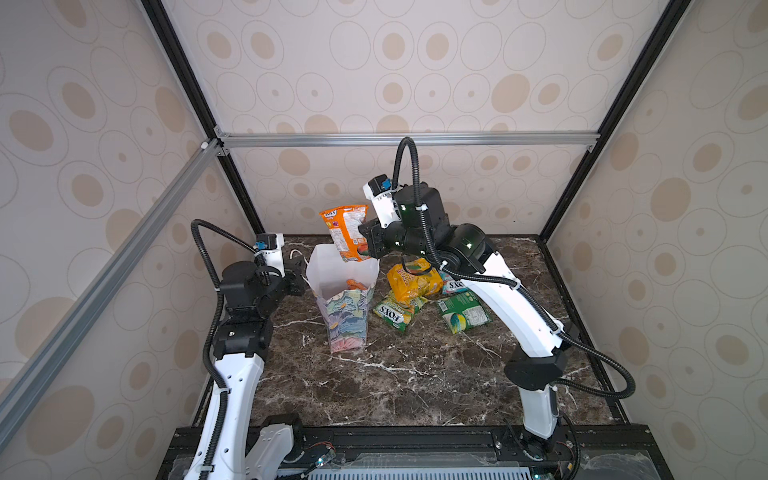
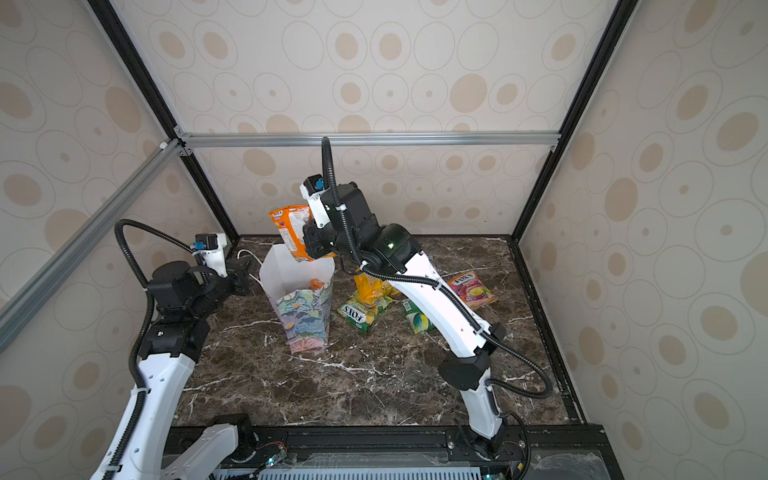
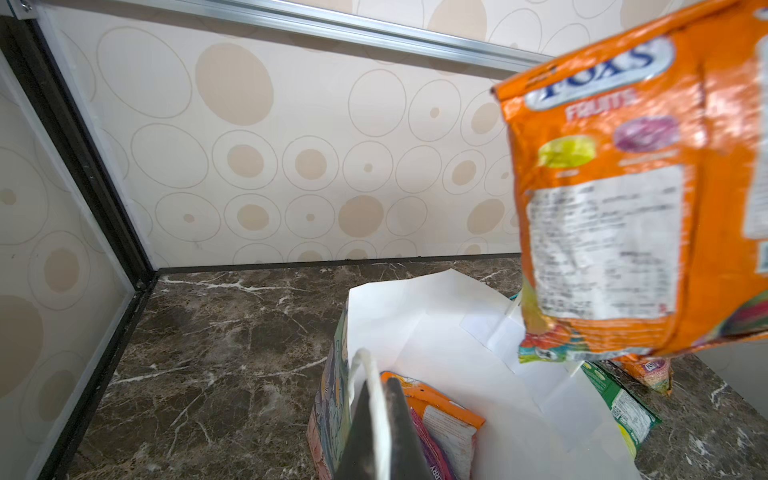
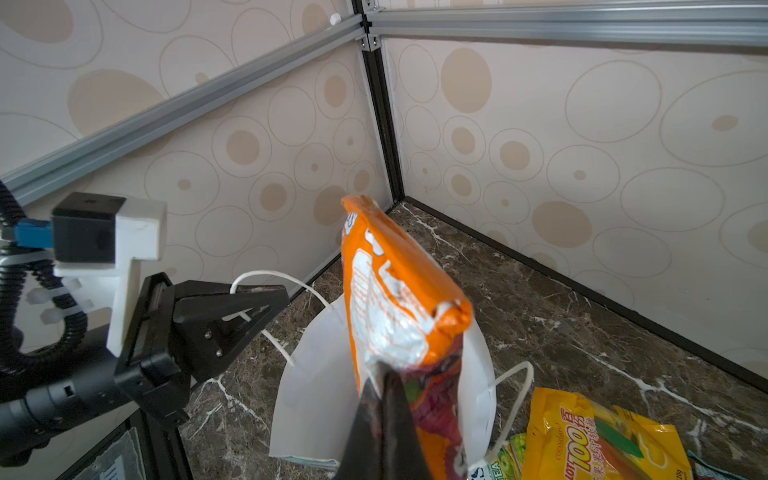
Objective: Place the snacks into the paper bag
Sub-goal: 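Carry the orange packet with the right gripper over the bag opening, then lower the orange packet into the white bag and open the right gripper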
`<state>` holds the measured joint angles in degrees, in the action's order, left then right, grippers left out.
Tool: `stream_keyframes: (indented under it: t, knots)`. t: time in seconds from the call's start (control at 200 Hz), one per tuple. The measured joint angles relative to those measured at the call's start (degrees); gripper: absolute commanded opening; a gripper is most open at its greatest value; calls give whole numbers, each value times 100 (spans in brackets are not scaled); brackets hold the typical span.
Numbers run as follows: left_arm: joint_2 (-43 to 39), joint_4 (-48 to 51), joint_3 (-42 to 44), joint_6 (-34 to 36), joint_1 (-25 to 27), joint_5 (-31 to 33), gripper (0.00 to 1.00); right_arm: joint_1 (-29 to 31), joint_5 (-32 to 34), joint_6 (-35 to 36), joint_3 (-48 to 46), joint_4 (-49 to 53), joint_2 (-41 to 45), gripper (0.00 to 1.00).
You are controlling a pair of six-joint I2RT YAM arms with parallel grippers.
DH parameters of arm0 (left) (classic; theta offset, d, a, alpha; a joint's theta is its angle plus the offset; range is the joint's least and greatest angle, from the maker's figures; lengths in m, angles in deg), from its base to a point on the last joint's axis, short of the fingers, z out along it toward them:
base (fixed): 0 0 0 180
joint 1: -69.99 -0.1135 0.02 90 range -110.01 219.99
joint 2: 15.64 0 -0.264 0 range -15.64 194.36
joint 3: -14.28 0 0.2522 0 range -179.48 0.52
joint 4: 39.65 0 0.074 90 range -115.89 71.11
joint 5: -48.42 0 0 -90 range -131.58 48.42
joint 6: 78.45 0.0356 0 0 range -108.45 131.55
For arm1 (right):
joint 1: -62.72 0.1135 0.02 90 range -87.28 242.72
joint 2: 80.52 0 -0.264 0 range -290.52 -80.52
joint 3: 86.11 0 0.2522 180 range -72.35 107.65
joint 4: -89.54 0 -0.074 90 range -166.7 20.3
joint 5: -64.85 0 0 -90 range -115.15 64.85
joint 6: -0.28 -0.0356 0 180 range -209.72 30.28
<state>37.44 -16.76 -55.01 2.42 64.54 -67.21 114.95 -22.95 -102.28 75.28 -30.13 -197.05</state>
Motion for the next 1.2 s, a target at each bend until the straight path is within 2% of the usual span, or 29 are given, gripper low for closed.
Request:
stream_keyframes:
  t: [0.37, 1.2]
  knots:
    - [0, 2, 0, 0, 0, 0, 0, 114, 181, -116, 33, 498, -389, 0]
    - [0, 2, 0, 0, 0, 0, 0, 243, 361, -262, 190, 529, -918, 0]
